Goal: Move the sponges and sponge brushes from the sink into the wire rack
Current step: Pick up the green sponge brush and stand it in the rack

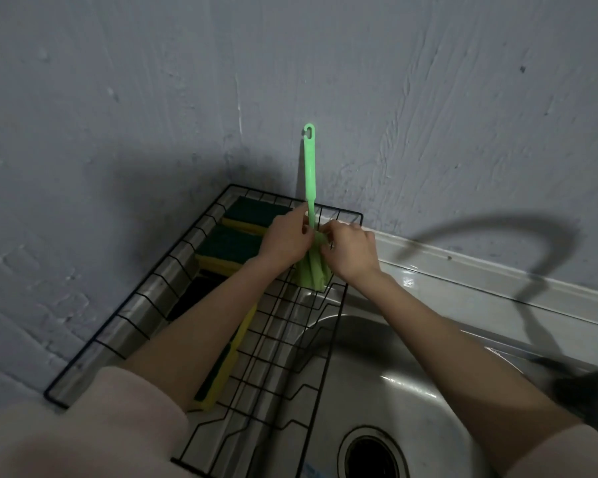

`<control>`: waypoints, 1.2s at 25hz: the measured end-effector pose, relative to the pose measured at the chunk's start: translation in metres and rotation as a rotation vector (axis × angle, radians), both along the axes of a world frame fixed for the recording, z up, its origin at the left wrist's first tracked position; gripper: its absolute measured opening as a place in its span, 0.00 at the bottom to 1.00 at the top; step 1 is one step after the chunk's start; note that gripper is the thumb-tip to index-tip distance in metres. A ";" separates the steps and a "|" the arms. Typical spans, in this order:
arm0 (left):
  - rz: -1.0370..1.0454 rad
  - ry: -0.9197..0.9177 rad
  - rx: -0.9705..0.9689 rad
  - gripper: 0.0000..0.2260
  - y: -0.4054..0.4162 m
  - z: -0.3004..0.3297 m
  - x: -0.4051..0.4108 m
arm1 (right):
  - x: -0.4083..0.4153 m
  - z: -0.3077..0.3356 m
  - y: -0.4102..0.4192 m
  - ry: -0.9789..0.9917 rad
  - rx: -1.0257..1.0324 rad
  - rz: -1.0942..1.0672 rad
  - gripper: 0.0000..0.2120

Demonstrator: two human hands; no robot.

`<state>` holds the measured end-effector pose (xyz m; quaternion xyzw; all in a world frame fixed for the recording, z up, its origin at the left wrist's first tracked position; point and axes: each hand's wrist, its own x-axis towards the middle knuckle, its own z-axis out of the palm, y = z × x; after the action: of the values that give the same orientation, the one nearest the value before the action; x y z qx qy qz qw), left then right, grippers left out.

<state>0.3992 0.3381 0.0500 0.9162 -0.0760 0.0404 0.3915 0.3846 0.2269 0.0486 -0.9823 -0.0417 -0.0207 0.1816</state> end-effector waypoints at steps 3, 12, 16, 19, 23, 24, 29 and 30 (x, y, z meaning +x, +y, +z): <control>-0.040 0.007 0.026 0.11 0.001 0.001 0.001 | 0.000 0.002 0.002 0.023 -0.004 -0.015 0.18; -0.043 -0.011 -0.050 0.19 0.006 0.019 -0.013 | -0.012 0.017 -0.003 -0.006 0.030 0.008 0.18; -0.049 -0.011 0.008 0.19 0.008 0.038 -0.037 | -0.031 0.032 -0.011 -0.018 0.079 0.002 0.18; -0.060 -0.035 0.065 0.14 0.005 0.055 -0.057 | -0.051 0.042 -0.018 -0.043 0.109 0.016 0.18; -0.072 -0.066 0.050 0.12 -0.011 0.067 -0.094 | -0.082 0.052 -0.030 -0.098 0.171 0.028 0.18; -0.081 -0.069 0.050 0.12 -0.016 0.066 -0.109 | -0.094 0.051 -0.035 -0.106 0.188 0.031 0.18; -0.120 -0.023 0.077 0.12 -0.045 0.051 -0.171 | -0.146 0.035 -0.061 -0.051 0.259 0.026 0.18; -0.118 -0.010 0.066 0.12 -0.050 0.047 -0.181 | -0.155 0.030 -0.067 -0.034 0.274 0.015 0.18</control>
<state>0.2183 0.2877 0.0965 0.9224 -0.1328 0.0191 0.3623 0.2299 0.1602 0.0786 -0.9475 -0.0488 -0.0414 0.3133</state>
